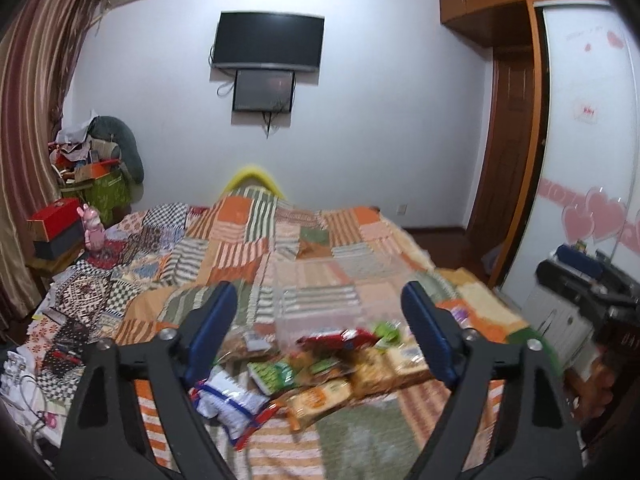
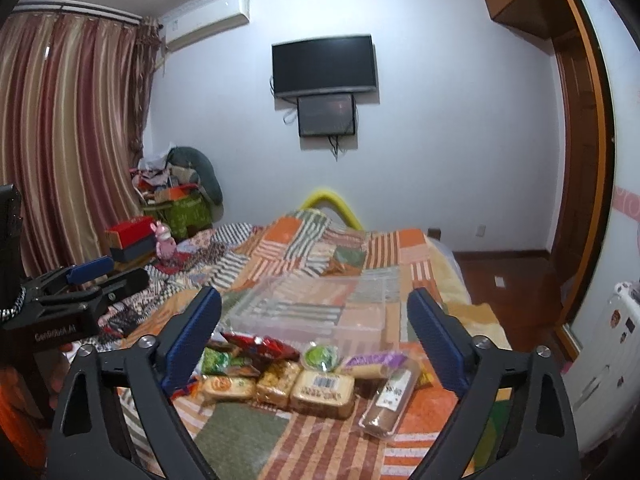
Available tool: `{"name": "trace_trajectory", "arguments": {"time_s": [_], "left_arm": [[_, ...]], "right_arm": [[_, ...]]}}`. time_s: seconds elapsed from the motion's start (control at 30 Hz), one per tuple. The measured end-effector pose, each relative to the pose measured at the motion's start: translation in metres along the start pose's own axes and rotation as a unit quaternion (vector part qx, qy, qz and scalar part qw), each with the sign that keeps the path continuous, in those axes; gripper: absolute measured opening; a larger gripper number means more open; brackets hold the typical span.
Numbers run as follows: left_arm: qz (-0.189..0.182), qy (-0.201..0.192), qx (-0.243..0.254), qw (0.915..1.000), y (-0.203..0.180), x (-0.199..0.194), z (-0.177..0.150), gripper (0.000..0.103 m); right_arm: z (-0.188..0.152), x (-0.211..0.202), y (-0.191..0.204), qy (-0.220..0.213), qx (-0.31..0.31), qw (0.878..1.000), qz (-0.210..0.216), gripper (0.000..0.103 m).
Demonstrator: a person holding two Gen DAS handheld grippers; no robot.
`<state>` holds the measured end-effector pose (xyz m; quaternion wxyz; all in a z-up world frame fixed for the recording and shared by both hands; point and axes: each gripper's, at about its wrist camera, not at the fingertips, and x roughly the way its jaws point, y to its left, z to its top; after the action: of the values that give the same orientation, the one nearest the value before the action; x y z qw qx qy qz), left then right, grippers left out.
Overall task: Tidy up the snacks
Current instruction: 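Move both tools toward the snacks beside the clear plastic box, then grasp the white-and-blue chip bag with left tool while right tool grasps the tall biscuit pack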
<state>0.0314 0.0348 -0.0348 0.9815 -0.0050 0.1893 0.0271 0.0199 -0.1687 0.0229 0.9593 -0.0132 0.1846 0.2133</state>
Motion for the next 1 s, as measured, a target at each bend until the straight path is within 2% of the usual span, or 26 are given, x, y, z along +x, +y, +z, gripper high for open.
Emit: {"name": "trace_trajectory", "arguments": {"time_s": [0.07, 0.1, 0.23, 0.33, 0.5, 0.63, 0.87, 1.0], "left_arm": [[0.017, 0.024, 0.023, 0.9993, 0.011, 0.007, -0.004, 0.079], [0.018, 0.023, 0.021, 0.9993, 0.015, 0.011, -0.008, 0.076], [0.024, 0.081, 0.012, 0.9964, 0.042, 0.033, -0.025, 0.064], [0.038, 0.118, 0.013, 0.9922, 0.062, 0.047, -0.039, 0.062], [0.056, 0.168, -0.003, 0.9842, 0.088, 0.072, -0.072, 0.062], [0.039, 0.227, -0.056, 0.9716, 0.099, 0.094, -0.104, 0.062], [0.013, 0.275, -0.093, 0.9569, 0.101, 0.125, -0.135, 0.063], [0.003, 0.289, -0.105, 0.9516, 0.097, 0.138, -0.142, 0.072]], "right_arm": [[-0.004, 0.006, -0.007, 0.014, 0.005, 1.0, -0.005, 0.085], [-0.007, 0.009, -0.011, 0.023, 0.008, 1.0, -0.009, 0.083], [-0.019, 0.021, -0.027, 0.055, 0.024, 0.998, -0.024, 0.078], [-0.028, 0.032, -0.04, 0.083, 0.036, 0.995, -0.039, 0.074], [-0.046, 0.047, -0.058, 0.128, 0.054, 0.989, -0.059, 0.071], [-0.06, 0.055, -0.069, 0.161, 0.065, 0.982, -0.074, 0.071], [-0.08, 0.073, -0.084, 0.214, 0.081, 0.97, -0.084, 0.071], [-0.084, 0.081, -0.087, 0.227, 0.083, 0.967, -0.083, 0.071]]}}
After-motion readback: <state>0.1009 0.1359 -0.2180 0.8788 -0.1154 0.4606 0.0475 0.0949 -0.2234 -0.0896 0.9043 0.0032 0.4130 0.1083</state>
